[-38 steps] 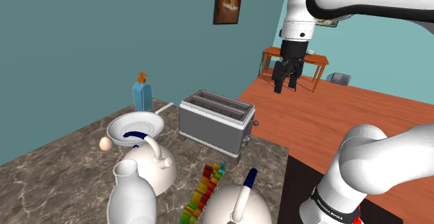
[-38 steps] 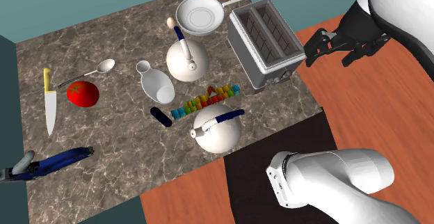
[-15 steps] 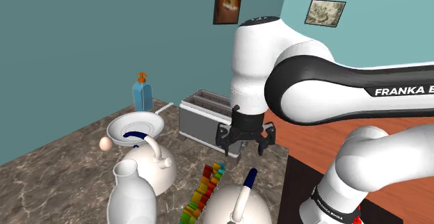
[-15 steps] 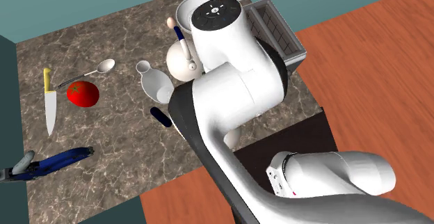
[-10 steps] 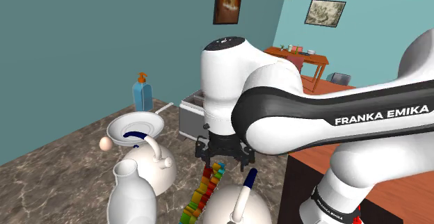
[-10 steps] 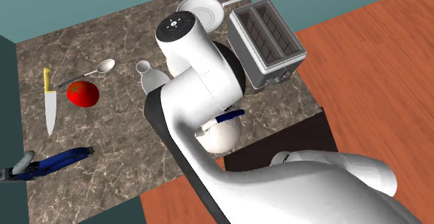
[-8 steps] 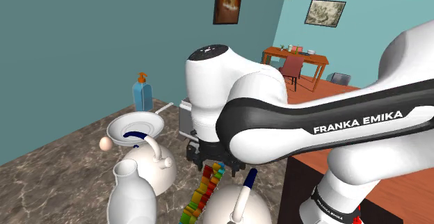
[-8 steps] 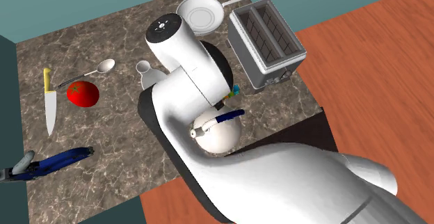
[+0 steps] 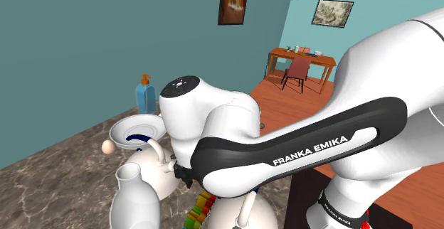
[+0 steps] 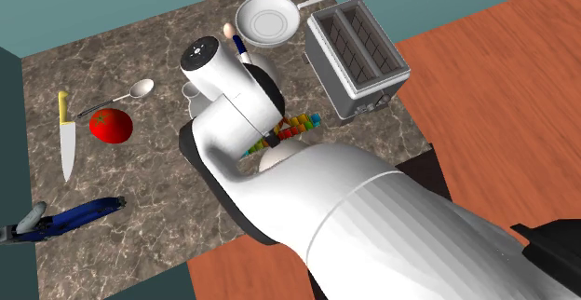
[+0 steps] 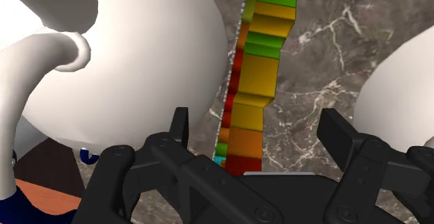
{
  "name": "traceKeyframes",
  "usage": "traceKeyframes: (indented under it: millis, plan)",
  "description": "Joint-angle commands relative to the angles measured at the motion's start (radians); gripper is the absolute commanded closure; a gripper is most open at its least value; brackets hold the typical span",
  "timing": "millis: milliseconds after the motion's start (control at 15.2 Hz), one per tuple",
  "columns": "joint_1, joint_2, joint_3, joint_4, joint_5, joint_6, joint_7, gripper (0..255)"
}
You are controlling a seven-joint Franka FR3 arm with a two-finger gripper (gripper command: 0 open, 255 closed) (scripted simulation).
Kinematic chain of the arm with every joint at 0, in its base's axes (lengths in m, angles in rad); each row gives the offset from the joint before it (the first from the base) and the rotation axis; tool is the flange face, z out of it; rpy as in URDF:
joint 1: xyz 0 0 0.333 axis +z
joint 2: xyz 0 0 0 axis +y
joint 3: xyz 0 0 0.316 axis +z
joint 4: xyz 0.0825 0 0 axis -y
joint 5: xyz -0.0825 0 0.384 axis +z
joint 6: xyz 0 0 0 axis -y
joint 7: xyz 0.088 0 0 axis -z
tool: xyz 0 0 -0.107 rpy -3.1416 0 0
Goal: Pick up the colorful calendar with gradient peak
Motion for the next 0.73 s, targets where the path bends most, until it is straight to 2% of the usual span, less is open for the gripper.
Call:
traceKeyframes:
  millis: [0, 198, 264, 660]
  plan:
    - [-0.037, 0.006, 0.046, -0.008, 0.002, 0.027, 0.006, 0]
    - [-0.065, 0.008, 0.079, -0.016, 0.007, 0.047, 0.006, 0]
    - [-0.066, 0.008, 0.079, -0.015, 0.007, 0.047, 0.005, 255]
    - [-0.068, 0.008, 0.08, -0.014, 0.006, 0.047, 0.004, 255]
